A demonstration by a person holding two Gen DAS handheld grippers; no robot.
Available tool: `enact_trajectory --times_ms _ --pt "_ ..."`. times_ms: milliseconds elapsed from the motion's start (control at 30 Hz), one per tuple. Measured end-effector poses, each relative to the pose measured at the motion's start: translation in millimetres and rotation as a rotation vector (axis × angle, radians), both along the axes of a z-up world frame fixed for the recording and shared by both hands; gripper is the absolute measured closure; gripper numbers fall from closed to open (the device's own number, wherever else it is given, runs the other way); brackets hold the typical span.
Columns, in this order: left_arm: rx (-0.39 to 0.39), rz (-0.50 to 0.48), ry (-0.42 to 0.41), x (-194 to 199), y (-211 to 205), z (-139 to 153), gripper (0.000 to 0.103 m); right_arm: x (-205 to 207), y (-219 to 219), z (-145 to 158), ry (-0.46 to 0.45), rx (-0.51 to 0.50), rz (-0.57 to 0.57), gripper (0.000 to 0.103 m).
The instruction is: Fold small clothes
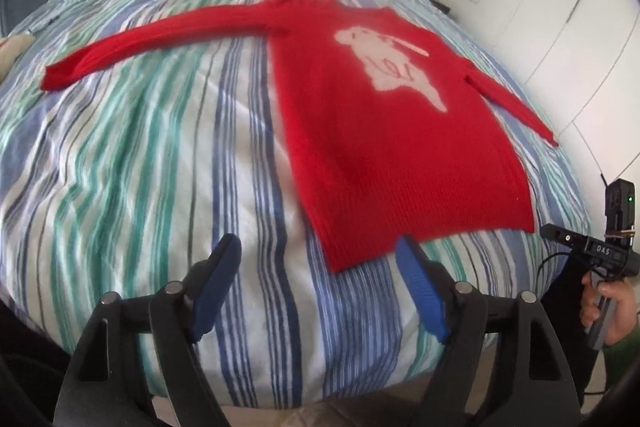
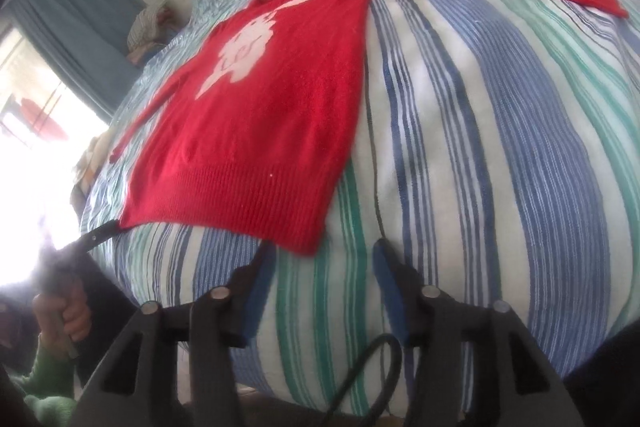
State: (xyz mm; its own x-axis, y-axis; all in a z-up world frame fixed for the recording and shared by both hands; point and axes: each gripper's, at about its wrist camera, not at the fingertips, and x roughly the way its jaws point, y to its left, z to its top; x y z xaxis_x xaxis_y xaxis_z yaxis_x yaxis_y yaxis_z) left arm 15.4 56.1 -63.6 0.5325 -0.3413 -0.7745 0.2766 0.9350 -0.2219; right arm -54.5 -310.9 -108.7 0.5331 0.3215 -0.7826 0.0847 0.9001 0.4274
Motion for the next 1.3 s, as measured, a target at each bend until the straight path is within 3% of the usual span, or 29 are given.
enact_trajectory --times_ms 100,300,400,500,600,733,867,1300 --pt "0.033 0.037 -0.082 11 5 17 0.006 -9 -14 14 -0.026 -0.048 -0.055 0.036" --pt "0.0 0.174 -0.183 85 17 20 0.006 11 -53 48 -0.186 -0.221 -0.205 0.03" --pt "0.03 0.234 -0.222 126 22 9 0.006 35 -73 59 -0.276 -0.284 -0.309 0.029" --pt "0.046 0.288 -0.181 155 35 -19 0.006 61 -81 58 -0.323 -0.321 -0.357 0.028" --pt "0.012 0.321 -0.063 163 50 -59 0.006 81 -83 39 -0.297 -0.402 -0.379 0.028" --pt "0.01 0.31 -0.085 159 47 -61 0.0 91 -94 -5 -0.169 -0.381 -0.395 0.025" --pt "0.078 0.309 -0.076 163 37 -63 0.0 89 -96 -8 -0.179 -0.369 -0.397 0.017" --pt "0.066 0.309 -0.076 163 38 -63 0.0 88 -93 -10 -0.175 -0.376 -0.387 0.013"
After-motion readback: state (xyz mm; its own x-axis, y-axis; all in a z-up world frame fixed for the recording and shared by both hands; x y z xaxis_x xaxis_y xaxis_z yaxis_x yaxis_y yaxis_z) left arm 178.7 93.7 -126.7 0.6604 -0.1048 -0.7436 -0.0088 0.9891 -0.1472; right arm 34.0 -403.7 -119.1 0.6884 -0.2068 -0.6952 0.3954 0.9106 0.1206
